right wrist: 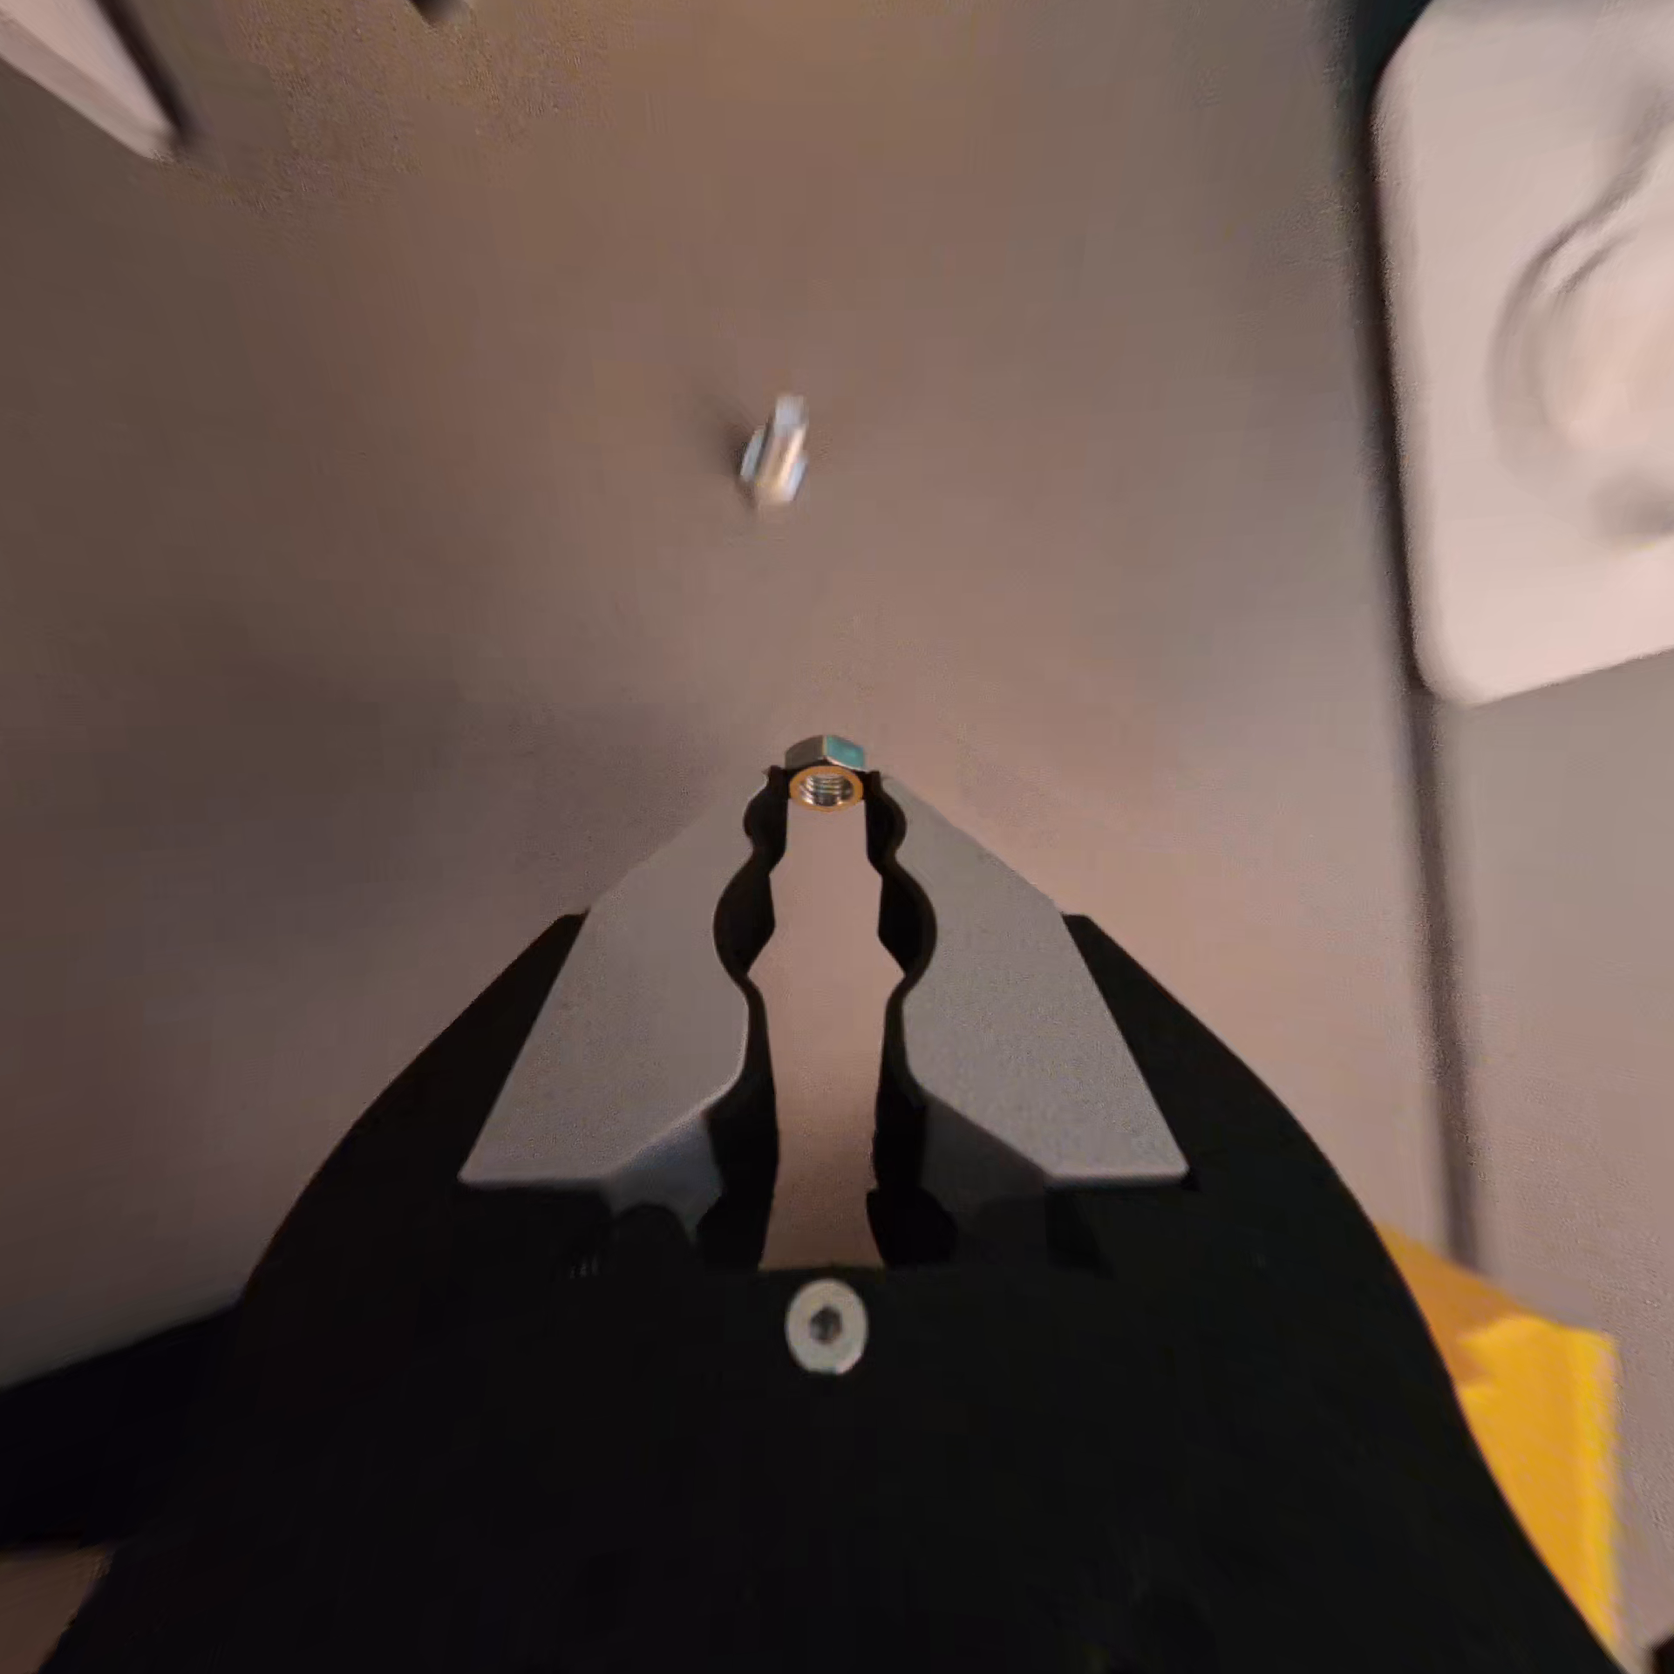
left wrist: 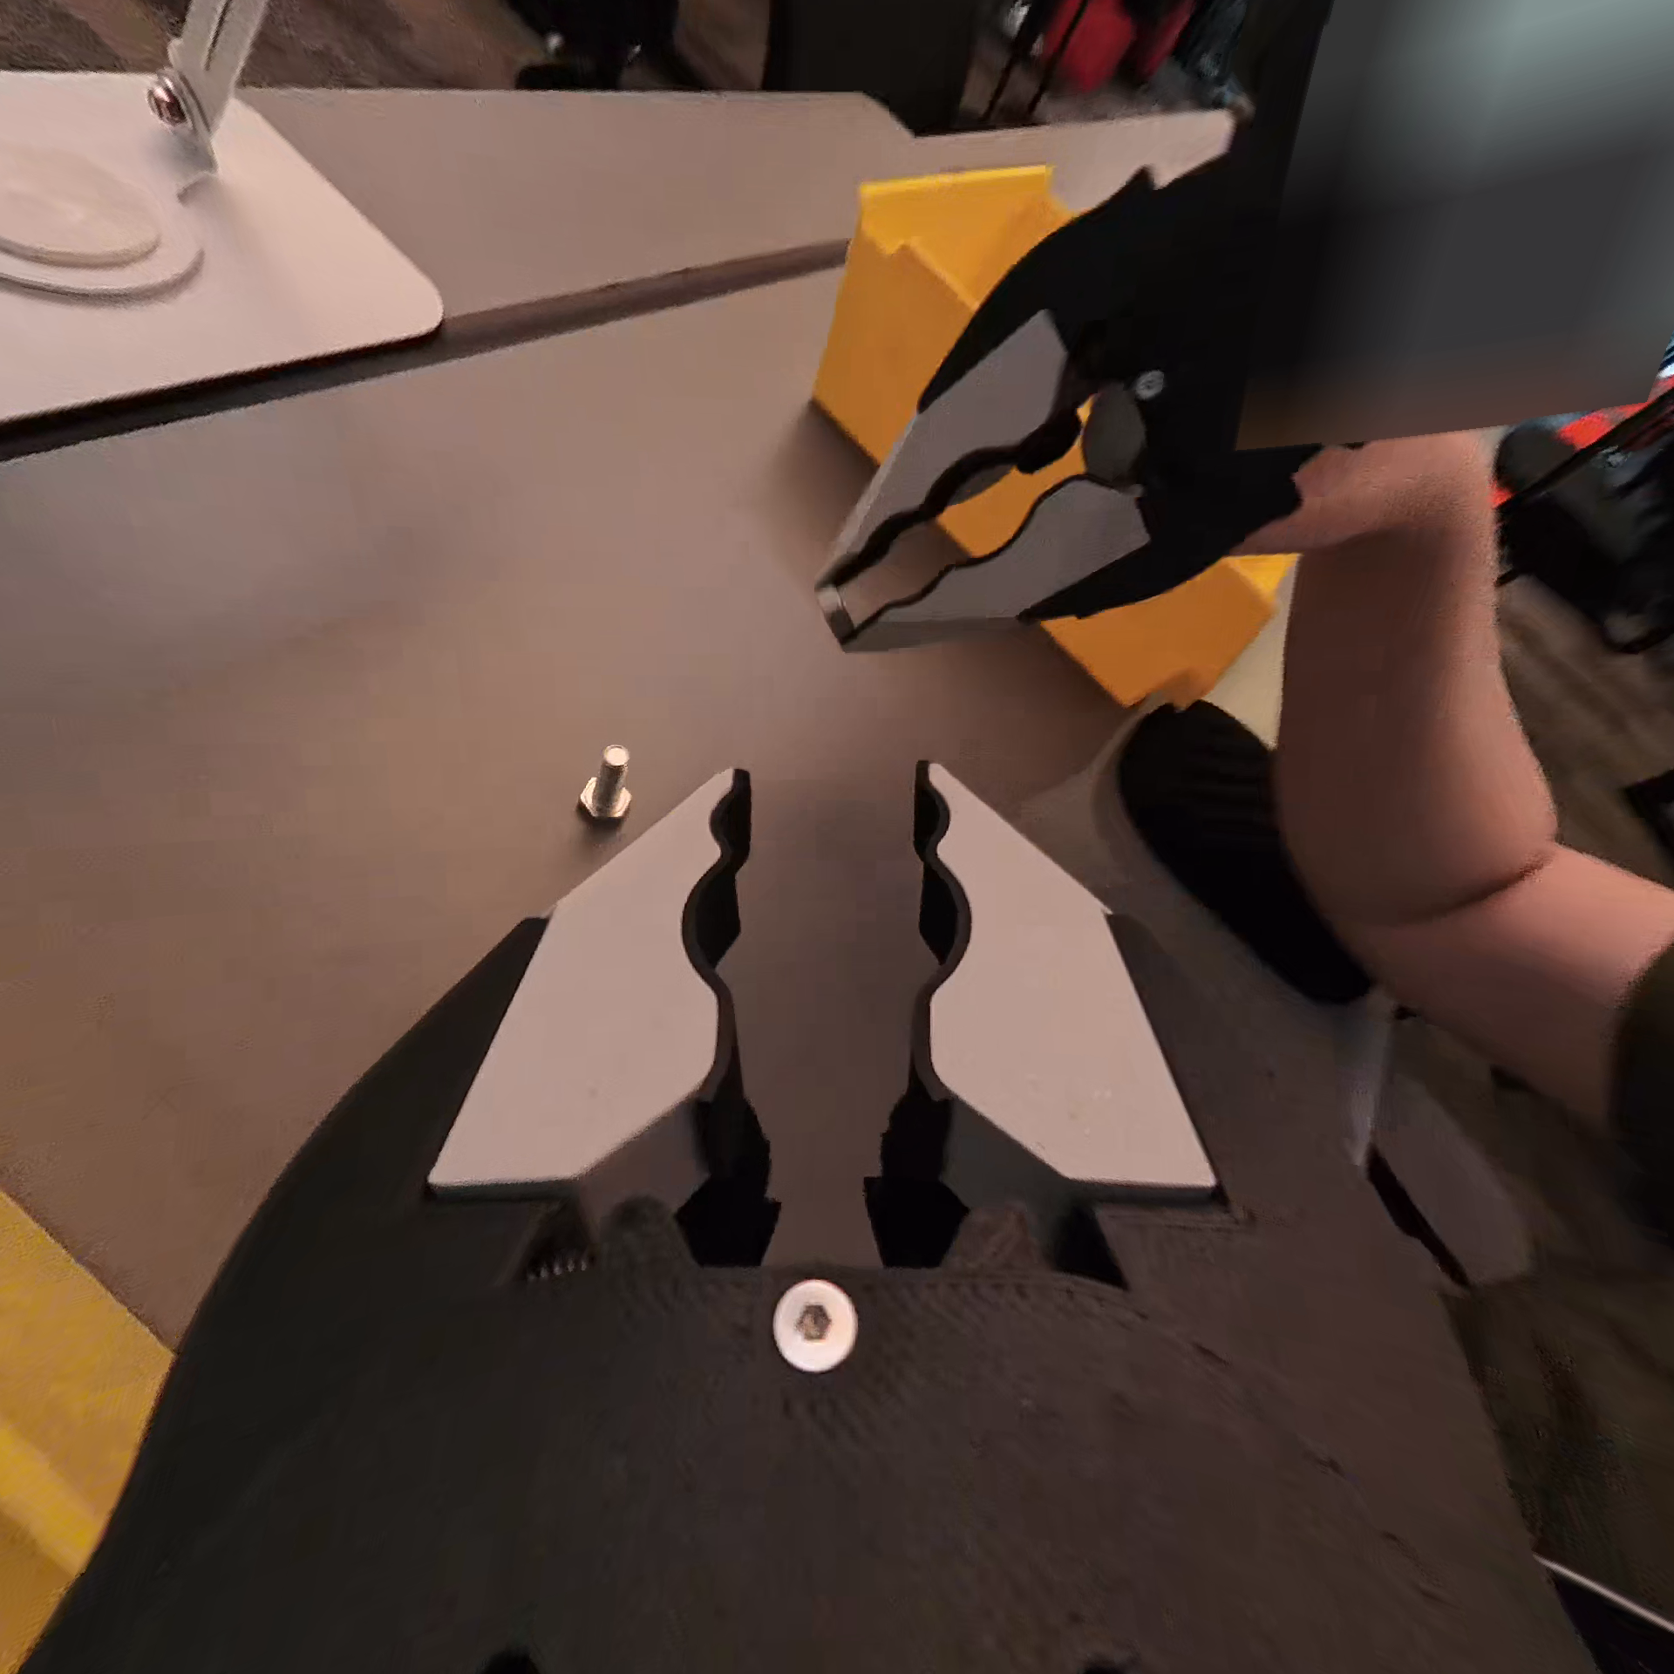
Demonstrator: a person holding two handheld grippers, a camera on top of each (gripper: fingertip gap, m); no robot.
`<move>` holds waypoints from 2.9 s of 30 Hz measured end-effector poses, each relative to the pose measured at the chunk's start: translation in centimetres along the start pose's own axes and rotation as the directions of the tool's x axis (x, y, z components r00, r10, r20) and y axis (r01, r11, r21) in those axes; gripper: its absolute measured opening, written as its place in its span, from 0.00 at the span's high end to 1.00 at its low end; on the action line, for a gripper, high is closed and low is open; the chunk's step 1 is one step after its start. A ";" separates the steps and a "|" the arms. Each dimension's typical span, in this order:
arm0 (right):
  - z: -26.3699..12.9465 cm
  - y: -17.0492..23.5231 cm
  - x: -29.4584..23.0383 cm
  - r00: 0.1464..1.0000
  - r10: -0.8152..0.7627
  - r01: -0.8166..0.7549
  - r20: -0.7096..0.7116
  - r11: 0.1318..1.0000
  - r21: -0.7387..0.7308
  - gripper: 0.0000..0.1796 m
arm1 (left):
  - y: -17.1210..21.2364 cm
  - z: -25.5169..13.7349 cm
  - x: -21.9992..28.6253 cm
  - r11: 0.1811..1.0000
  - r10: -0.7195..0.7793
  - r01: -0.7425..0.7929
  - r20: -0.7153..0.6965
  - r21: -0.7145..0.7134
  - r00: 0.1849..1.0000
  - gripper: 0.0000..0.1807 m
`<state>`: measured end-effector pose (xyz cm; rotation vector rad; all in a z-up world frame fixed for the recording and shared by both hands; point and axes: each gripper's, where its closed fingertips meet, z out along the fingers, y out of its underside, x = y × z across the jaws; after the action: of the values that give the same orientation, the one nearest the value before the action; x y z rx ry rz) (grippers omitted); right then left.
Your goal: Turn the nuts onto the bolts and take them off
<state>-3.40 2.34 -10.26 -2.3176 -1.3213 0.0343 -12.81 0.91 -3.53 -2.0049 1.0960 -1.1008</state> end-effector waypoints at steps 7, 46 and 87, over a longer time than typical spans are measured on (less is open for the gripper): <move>4.3 4.1 -1.5 0.967 0.213 -0.174 0.142 0.953 -0.247 0.91 | -0.5 0.7 -1.0 0.998 0.005 -0.008 0.051 0.065 0.999 0.85; -5.0 -9.2 -0.8 0.975 0.150 -0.210 0.165 0.862 0.461 0.95 | -1.6 1.3 -0.2 0.875 0.382 -0.436 0.255 0.208 0.888 0.67; -9.8 -8.9 -5.4 0.989 0.016 -0.075 0.146 0.908 0.413 0.85 | -0.6 2.1 4.4 0.821 0.487 -0.484 0.070 0.304 0.871 0.91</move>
<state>-11.05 -2.02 0.95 -2.0039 -1.1851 0.4589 -9.40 -2.37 -2.42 -1.3645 1.2581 -0.9372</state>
